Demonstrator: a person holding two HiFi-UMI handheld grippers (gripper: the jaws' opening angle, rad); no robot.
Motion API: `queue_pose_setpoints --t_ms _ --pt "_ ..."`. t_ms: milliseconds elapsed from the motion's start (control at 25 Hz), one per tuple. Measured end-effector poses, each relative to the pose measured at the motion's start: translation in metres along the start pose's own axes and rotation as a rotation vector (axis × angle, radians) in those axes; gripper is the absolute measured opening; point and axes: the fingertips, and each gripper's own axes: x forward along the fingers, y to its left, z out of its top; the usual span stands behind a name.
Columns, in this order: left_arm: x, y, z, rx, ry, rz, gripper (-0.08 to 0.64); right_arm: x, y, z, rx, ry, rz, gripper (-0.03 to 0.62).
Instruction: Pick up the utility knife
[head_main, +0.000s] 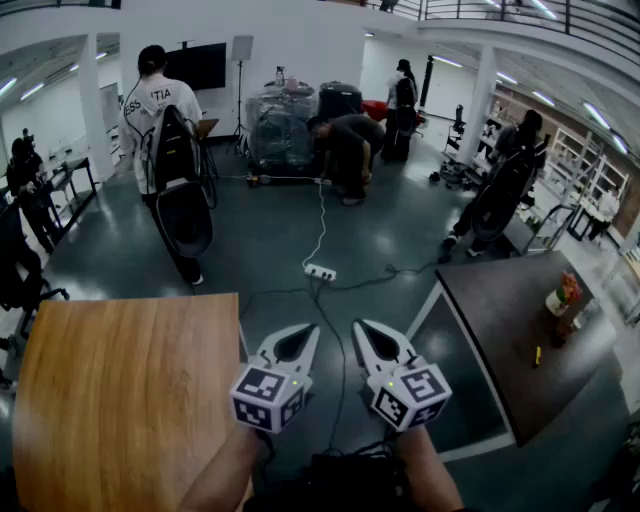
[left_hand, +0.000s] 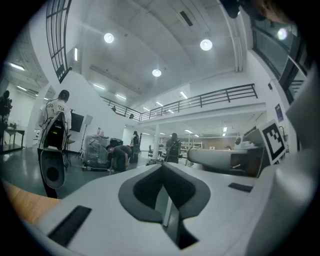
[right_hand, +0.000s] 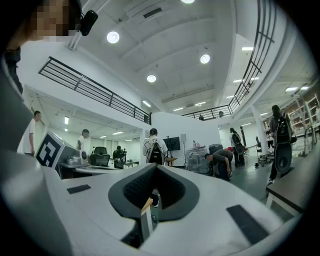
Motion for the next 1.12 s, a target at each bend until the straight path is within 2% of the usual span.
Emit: queue_pose_setpoints --t_ms 840,1120 --pt "0.018 -0.014 -0.001 0.017 0.018 -0.029 0.006 -0.012 -0.027 -0.005 0.031 -0.011 -0.056 0.009" --pt "0.045 -0.039 -0.014 0.009 0.053 -0.090 0.006 -0.033 -0.061 -0.013 0.038 -0.001 -0.126 0.011"
